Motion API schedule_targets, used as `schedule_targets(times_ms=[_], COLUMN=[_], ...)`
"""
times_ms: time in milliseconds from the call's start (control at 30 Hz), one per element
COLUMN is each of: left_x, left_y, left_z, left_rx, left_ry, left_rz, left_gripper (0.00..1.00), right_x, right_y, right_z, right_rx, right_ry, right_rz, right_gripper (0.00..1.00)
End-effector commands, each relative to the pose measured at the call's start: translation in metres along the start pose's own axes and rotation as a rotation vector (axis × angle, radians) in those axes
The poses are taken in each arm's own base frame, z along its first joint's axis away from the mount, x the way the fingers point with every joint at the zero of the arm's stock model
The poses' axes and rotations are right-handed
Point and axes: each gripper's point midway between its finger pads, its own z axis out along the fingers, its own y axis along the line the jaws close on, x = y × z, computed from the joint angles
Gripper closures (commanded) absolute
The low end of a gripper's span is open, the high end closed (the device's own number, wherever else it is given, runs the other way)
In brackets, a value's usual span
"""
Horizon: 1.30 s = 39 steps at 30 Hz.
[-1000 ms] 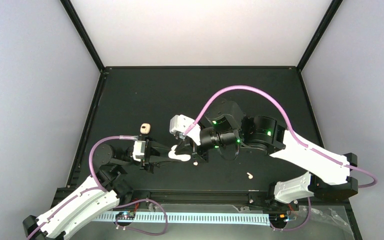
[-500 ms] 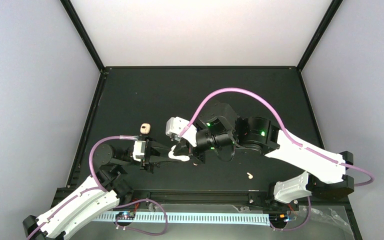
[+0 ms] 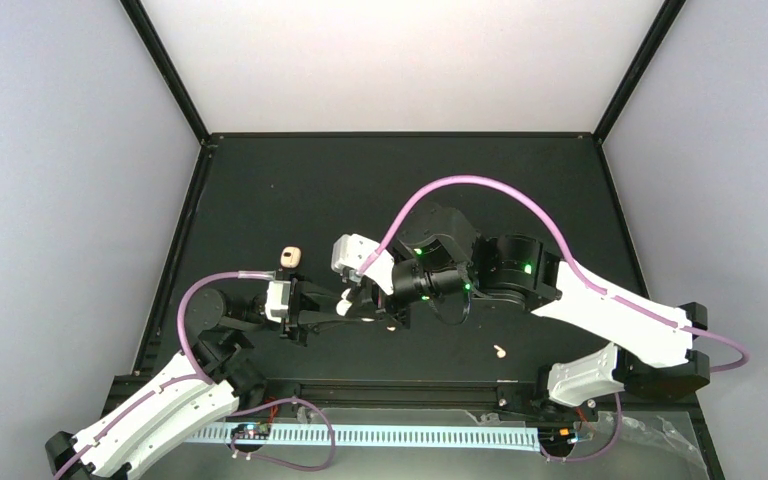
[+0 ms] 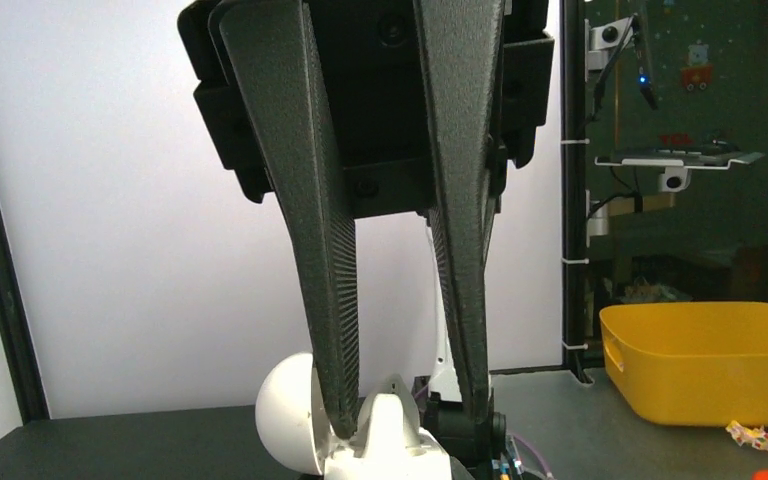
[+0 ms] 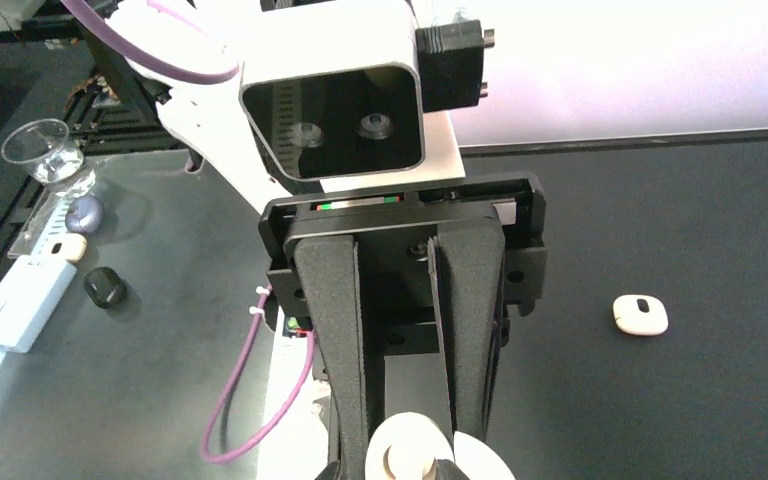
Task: Insert the wireless bluetooth earbuds into the charging case
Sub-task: Place the earbud in the charging case, then adjust the earbud with the charging case.
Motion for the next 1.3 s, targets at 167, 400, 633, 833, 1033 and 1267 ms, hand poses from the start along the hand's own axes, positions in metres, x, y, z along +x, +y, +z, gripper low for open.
schedule_targets(times_ms=[167,400,633,833,1033,1267], left_x=[-0.015,-0.023,-0.025,-0.028,-0.029,-0.029], left_y=[-0.004,-0.005,-0.003,-0.003,-0.005,-0.005], left_z=[0.001,0.001,0.002,0.003,0.003,0.003], left_rx=[0.013,0.014,0.012,0.016,0.018,0.019], left_ry=[-0.034,-0.064,-0.073,-0.08,-0.083,-0.081], left_rz=[0.033,0.028,0.019,0.014,0.016,0.017], left_gripper=[0.98,0.98,0.98,0.99,0.98,0.98], right_x=[-0.053,-0.03,0.01,0.021,0.023,0.02], right_y=[0.011,0.005,0.018,0.013,0.003,-0.006], right_z=[-0.066,-0.08,-0.056,-0.044,-0.036,-0.035], right_rx=[0.03,0.094,-0.011,0.005,0.048,0.102], right_ry=[-0.209,-0.165,-0.038,-0.008,-0.001,-0.022], right_rz=[-0.016,-0.011,0.034,0.034,0.029,0.027], right_gripper=[0.7,0.71,0.76,0.8,0.82,0.8])
